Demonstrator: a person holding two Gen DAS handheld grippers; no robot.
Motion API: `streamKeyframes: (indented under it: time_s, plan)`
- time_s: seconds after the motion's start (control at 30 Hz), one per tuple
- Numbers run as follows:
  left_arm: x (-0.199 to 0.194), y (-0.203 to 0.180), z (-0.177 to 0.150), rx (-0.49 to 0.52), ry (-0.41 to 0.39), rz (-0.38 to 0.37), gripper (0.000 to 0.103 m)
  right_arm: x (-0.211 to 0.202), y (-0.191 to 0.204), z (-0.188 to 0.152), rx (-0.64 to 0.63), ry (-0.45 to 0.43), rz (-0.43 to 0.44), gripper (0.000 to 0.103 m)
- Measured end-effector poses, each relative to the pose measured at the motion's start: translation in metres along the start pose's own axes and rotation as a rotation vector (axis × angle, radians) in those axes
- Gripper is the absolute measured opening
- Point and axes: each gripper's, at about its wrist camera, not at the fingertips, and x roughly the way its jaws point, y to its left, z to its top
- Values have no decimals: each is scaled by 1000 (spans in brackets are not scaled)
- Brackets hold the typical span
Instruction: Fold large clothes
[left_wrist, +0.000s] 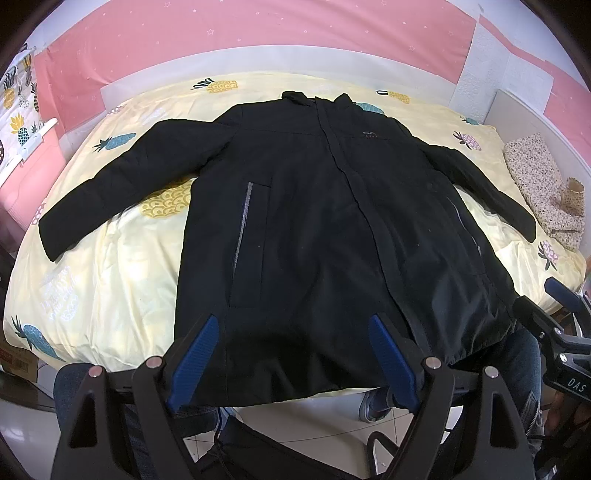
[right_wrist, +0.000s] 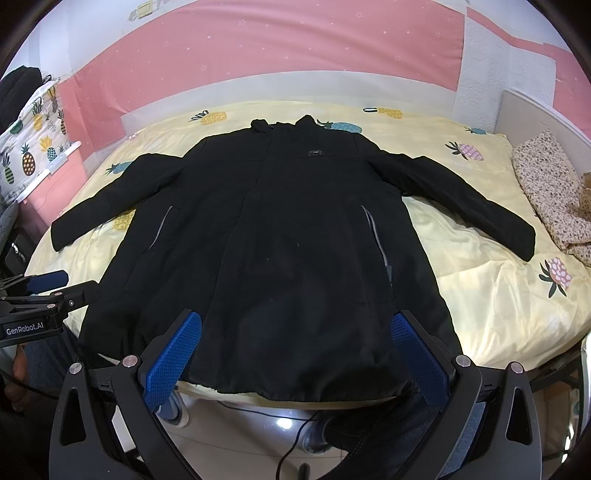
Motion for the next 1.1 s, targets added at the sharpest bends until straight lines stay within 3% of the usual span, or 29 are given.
streamKeyframes:
  time_s: [1.1]
  plan:
    - [6,1,-4,-4,12,1,85,2,7,4,-2,1,28,103]
